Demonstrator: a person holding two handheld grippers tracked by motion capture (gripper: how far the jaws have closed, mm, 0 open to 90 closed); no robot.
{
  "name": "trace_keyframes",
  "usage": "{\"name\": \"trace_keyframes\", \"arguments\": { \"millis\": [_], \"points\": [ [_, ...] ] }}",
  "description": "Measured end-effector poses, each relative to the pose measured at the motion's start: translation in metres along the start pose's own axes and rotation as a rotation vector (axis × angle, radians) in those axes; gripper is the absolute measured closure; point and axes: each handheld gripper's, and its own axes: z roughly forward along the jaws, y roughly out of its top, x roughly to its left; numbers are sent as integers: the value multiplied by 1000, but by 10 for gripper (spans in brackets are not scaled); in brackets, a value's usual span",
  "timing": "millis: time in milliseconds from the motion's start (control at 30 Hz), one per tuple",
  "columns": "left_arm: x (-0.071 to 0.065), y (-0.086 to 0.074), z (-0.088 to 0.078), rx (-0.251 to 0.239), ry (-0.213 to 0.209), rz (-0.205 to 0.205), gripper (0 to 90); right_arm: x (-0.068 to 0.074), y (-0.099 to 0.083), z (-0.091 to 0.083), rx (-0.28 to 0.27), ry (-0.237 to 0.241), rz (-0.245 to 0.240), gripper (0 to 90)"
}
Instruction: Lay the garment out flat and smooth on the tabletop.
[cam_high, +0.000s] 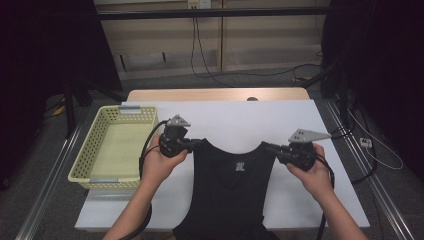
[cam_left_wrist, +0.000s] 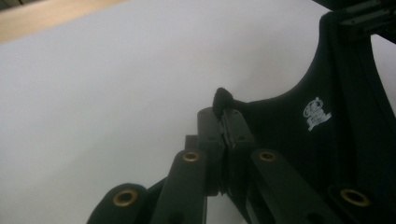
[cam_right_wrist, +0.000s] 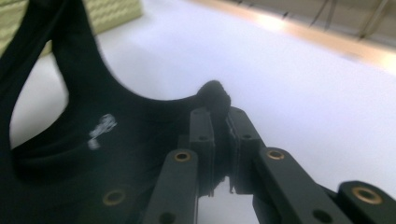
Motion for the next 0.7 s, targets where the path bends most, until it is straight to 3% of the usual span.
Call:
{"name": "trace_keyframes", "arguments": {
  "millis": [400, 500, 533, 633, 700],
  "points": [
    [24, 85, -1, -76, 84, -12, 881, -50, 87, 11, -73, -165, -2, 828],
    [30, 92, 12, -81, 55, -54, 865, -62, 97, 18, -82, -225, 29, 756],
    [32, 91, 18, -79, 55, -57, 804, -65, 96, 22, -87, -248, 49, 649],
    [34, 80, 38, -58, 66, -91, 272, -67, 90, 29, -52, -283, 84, 424],
    [33, 68, 45, -36, 48, -82, 245, -62, 83, 30, -41, -251, 71, 388]
  ]
}}
